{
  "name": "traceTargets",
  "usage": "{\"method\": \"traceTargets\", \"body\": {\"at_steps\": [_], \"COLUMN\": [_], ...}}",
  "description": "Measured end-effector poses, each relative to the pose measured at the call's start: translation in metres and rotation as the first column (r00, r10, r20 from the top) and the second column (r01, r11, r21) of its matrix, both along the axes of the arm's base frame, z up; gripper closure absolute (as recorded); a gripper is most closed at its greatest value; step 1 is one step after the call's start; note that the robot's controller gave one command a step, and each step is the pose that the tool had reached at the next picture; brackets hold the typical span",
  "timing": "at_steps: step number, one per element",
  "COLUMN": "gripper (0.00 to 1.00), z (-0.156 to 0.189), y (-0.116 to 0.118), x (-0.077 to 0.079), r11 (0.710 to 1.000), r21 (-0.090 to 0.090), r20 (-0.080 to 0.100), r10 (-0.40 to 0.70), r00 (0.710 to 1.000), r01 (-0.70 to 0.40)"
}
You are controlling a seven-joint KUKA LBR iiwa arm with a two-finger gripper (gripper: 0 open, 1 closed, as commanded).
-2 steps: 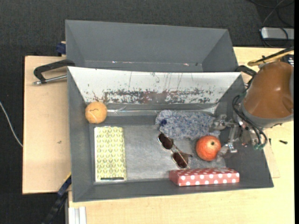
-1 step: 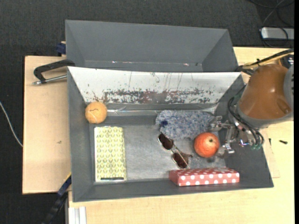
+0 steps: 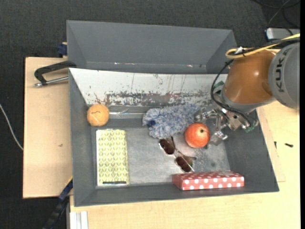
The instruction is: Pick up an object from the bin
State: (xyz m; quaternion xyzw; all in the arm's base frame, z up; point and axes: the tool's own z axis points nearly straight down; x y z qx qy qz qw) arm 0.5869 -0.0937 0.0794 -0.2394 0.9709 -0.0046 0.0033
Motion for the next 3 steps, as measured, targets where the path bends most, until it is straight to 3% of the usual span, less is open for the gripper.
{"method": "traceTargets", "body": {"at_steps": [3], "gripper": [1.0], "z": [0.015], "y": [0.001], "x": [-0.001], "r11": [1.0], "r21": [0.006], "r20": [-0.004], "r10": [-0.003], "r00": [1.0], "r01": [0.003]}}
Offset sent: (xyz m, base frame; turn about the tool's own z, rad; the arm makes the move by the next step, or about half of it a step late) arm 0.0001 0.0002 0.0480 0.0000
